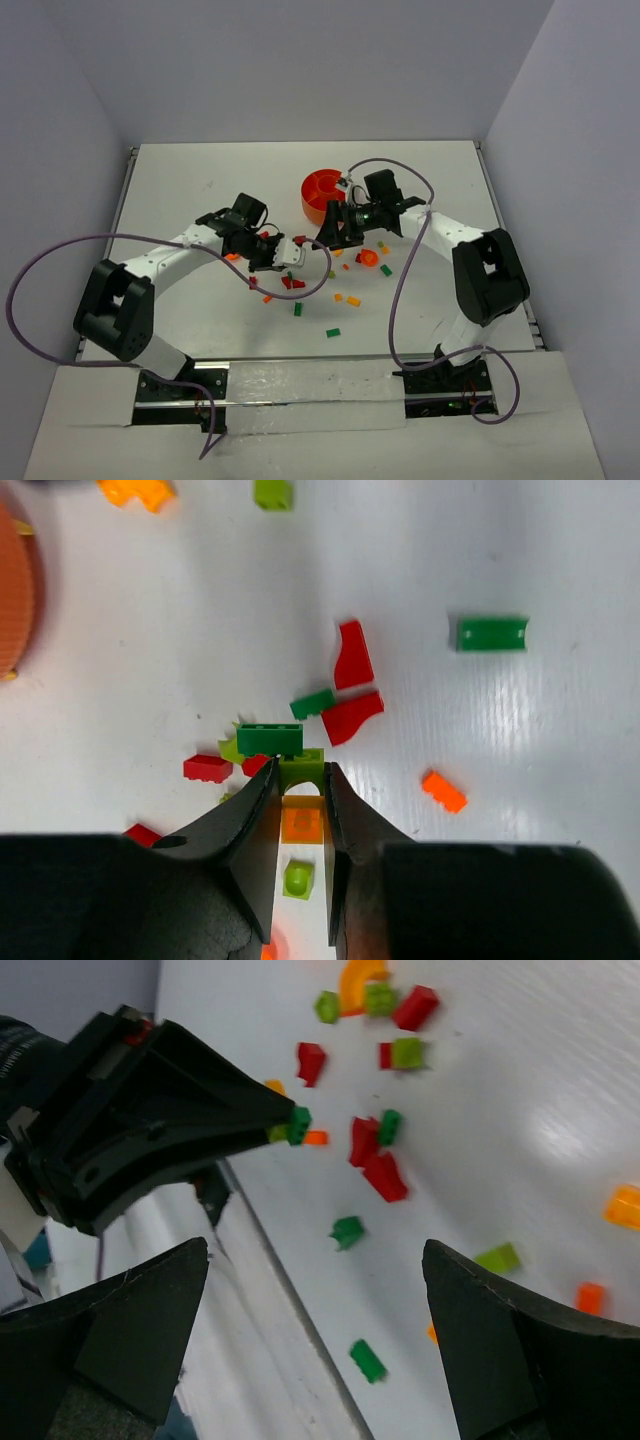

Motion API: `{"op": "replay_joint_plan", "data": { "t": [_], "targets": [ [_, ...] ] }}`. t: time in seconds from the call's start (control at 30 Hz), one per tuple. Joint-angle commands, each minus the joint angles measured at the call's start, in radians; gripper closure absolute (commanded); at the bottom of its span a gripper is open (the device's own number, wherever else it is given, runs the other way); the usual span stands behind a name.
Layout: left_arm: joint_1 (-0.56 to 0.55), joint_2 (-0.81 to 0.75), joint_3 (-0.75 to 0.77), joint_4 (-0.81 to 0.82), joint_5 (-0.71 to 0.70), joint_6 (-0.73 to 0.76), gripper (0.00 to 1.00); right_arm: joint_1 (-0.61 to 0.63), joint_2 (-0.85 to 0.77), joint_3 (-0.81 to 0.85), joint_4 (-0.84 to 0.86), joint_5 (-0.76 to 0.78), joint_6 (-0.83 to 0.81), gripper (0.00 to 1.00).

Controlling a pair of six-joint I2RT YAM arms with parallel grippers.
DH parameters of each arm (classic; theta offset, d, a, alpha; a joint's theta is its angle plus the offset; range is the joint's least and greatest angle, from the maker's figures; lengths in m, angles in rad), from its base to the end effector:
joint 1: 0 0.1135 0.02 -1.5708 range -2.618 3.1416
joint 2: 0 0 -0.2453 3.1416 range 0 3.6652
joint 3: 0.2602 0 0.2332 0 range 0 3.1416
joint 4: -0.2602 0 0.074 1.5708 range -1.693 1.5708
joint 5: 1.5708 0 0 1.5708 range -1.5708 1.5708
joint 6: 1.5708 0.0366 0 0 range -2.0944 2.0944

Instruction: Sort the legos into containers by color

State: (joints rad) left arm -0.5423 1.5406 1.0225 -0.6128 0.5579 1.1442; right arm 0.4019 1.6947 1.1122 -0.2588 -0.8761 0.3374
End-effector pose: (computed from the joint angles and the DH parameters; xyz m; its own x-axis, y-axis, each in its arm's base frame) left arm 0.2322 -0.1626 0.2042 0.2537 0.7488 -0.6123 0.9666 -0.1726 0.1895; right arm 0.2986 0.1575 0.2104 -0.8863 -0.1464 -0.4393 -0.4538 0.4635 0.7611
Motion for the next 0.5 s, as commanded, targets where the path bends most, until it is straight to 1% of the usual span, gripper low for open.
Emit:
{"op": "replay_joint_plan", "data": {
  "t": [0.0, 0.07, 0.1, 0.3, 0.47],
  "targets": [
    [-0.021, -0.057, 0.004, 0.071, 0.031, -0.204, 1.00, 0.046, -0.021, -0.006, 0.224, -0.132, 0.174, 0.06],
    [-0.043, -0.090, 0.002, 0.088, 0.034, -0.280, 1.00, 0.069, 0.013, -0.014, 0.349, -0.159, 0.257, 0.08],
    [-0.051, -0.099, 0.003, 0.089, 0.032, -0.292, 1.00, 0.073, 0.019, -0.015, 0.375, -0.165, 0.283, 0.08],
    [-0.064, -0.128, 0.005, 0.095, 0.028, -0.319, 1.00, 0.098, 0.078, 0.005, 0.384, -0.177, 0.319, 0.16],
    [-0.066, -0.140, 0.009, 0.109, 0.029, -0.344, 1.00, 0.104, 0.110, -0.009, 0.412, -0.193, 0.353, 0.29]
  ]
}}
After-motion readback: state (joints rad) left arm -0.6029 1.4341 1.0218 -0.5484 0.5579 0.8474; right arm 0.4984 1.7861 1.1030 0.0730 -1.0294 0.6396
